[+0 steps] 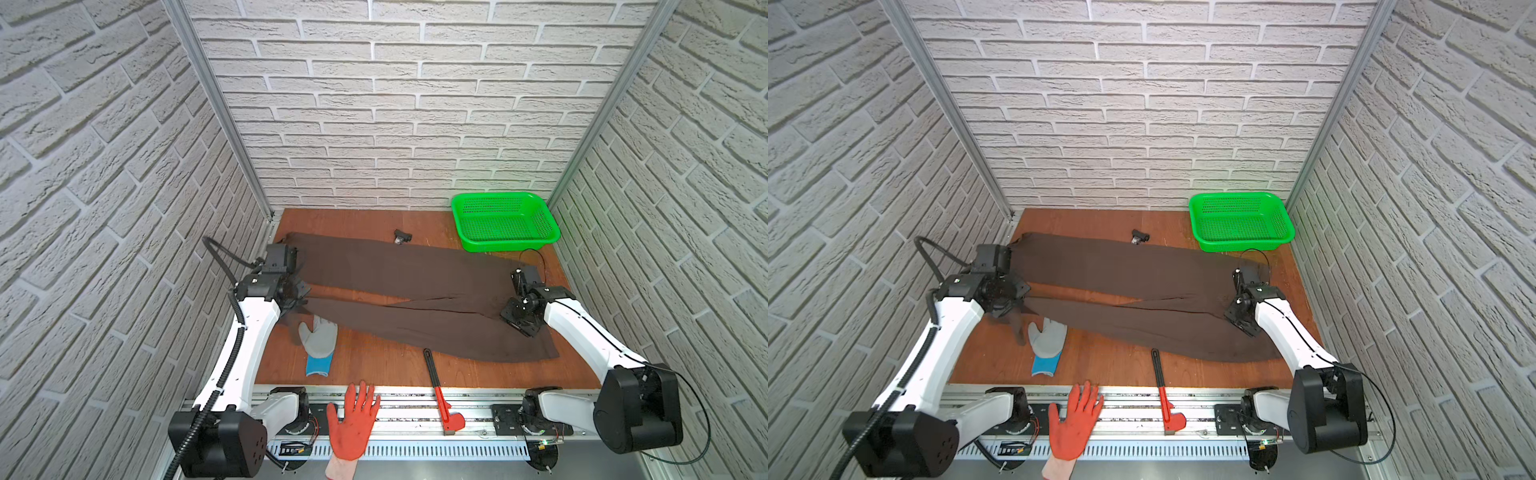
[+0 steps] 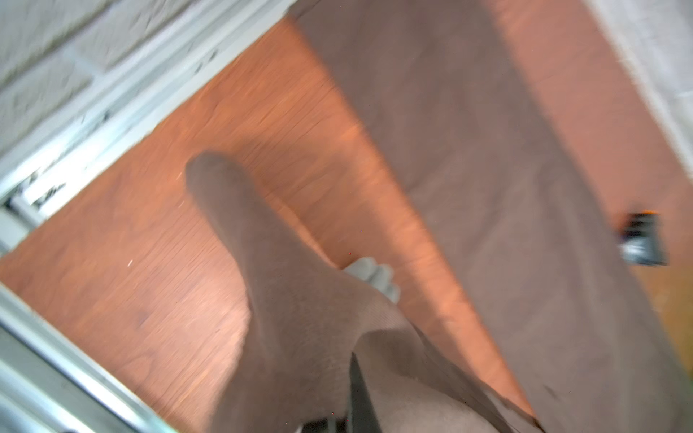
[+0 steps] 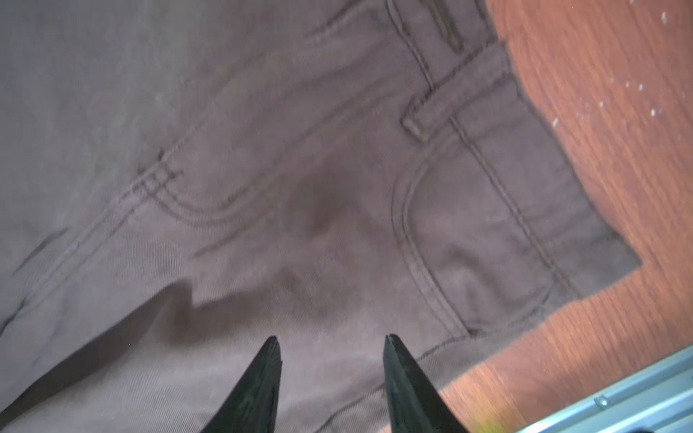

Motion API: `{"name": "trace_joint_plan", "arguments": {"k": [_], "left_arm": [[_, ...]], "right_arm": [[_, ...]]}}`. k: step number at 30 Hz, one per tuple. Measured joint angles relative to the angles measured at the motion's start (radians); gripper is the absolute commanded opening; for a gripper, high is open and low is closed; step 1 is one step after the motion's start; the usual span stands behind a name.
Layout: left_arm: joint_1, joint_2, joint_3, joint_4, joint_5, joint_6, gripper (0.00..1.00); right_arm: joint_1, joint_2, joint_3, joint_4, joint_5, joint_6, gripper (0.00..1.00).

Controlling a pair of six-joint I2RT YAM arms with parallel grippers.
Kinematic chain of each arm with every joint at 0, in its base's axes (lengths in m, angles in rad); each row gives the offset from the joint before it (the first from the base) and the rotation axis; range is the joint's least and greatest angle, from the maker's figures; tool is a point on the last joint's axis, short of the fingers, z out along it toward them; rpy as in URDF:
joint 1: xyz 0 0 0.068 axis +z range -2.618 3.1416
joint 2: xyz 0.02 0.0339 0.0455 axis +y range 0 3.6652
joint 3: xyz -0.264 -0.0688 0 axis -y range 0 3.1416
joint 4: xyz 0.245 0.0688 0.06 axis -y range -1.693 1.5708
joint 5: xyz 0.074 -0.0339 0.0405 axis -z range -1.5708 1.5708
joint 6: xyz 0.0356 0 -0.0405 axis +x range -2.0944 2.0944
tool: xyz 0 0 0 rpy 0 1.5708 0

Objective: Fold and stack the trousers
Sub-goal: Smooth out the trousers at the center of the table.

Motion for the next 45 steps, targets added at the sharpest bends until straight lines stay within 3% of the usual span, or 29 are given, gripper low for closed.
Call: {"name": "trace_joint_plan", "arguments": {"k": [12, 15, 19, 22, 26, 29, 32, 36, 41, 45], "left_arm": [[-0.403, 0.375, 0.27, -0.082, -0.122, 0.01, 0.0], [-0.518, 0.487, 0.365, -0.091, -0.12, 0.019, 0.05], [-0.659, 0.646, 0.482, -0.097, -0.084, 0.035, 0.23], [-0.739, 0.741, 0.535, -0.096, -0.039, 0.046, 0.5], [-0.822, 0.779, 0.555, -0.098, -0.003, 0.056, 0.73], [-0.83, 0.737, 0.555, -0.1, -0.012, 0.056, 0.83], [-0.799, 0.647, 0.543, -0.097, -0.035, 0.058, 0.85], [-0.668, 0.479, 0.422, -0.055, -0.034, 0.074, 0.85], [-0.452, 0.4, 0.164, 0.09, 0.104, 0.104, 0.79], [-0.361, 0.425, 0.038, 0.208, 0.259, 0.116, 0.72]], "right_arm": [[0.002, 0.046, 0.014, 0.042, 0.01, -0.001, 0.47], [0.002, 0.046, 0.015, 0.043, 0.018, -0.002, 0.47], [0.002, 0.046, 0.022, 0.041, 0.029, -0.008, 0.47], [0.002, 0.044, 0.035, 0.039, 0.043, -0.013, 0.47], [0.002, 0.033, 0.055, 0.029, 0.064, -0.026, 0.47], [0.002, 0.019, 0.069, 0.018, 0.081, -0.031, 0.47], [0.002, 0.005, 0.079, 0.013, 0.093, -0.035, 0.47], [0.002, 0.0, 0.081, 0.01, 0.099, -0.039, 0.47], [0.002, 0.0, 0.081, 0.009, 0.099, -0.045, 0.47], [0.002, 0.0, 0.081, 0.009, 0.099, -0.045, 0.47]]}}
